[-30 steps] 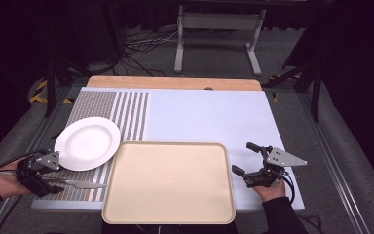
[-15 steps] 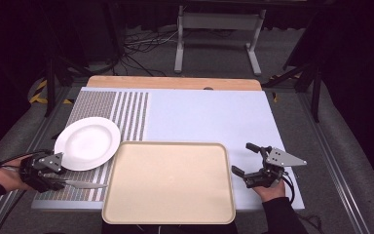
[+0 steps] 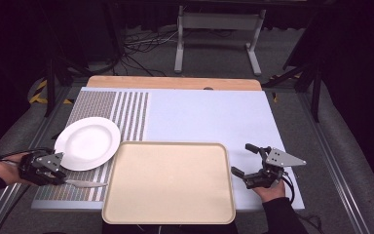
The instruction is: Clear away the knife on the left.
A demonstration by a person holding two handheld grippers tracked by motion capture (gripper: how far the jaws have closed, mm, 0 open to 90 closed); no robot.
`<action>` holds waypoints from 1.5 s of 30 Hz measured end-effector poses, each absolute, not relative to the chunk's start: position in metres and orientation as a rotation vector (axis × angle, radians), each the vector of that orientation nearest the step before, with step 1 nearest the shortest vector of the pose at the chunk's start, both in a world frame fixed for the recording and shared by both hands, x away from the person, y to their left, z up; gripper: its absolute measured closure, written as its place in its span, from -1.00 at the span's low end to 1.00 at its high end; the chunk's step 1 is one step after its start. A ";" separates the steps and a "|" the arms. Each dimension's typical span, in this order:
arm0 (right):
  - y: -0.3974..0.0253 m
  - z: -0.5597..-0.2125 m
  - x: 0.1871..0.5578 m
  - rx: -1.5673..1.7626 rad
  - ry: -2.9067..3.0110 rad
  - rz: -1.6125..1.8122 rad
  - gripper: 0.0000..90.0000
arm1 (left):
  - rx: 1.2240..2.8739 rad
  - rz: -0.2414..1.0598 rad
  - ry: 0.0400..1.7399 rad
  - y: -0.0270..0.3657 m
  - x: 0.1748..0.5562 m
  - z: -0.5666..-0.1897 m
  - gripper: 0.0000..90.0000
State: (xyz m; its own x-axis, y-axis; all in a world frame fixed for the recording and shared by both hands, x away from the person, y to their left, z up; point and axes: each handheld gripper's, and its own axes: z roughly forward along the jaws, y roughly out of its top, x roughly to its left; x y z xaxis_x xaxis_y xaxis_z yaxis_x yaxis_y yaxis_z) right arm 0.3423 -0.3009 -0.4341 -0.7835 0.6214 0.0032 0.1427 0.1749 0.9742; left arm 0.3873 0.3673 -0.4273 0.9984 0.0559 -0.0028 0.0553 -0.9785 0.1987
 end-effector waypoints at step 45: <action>-0.302 -0.435 0.343 0.732 2.058 1.656 -0.99 | 2.782 0.058 0.215 0.377 0.378 -0.389 0.77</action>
State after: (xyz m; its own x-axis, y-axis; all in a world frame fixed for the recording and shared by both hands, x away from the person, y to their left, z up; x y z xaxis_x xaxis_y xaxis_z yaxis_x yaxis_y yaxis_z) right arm 0.3432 -0.3019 -0.4345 -0.7838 0.6208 0.0174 0.1499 0.1619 0.9754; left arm 0.3779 0.3770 -0.3887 0.9877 0.1558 0.0140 0.1414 -0.9276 0.3457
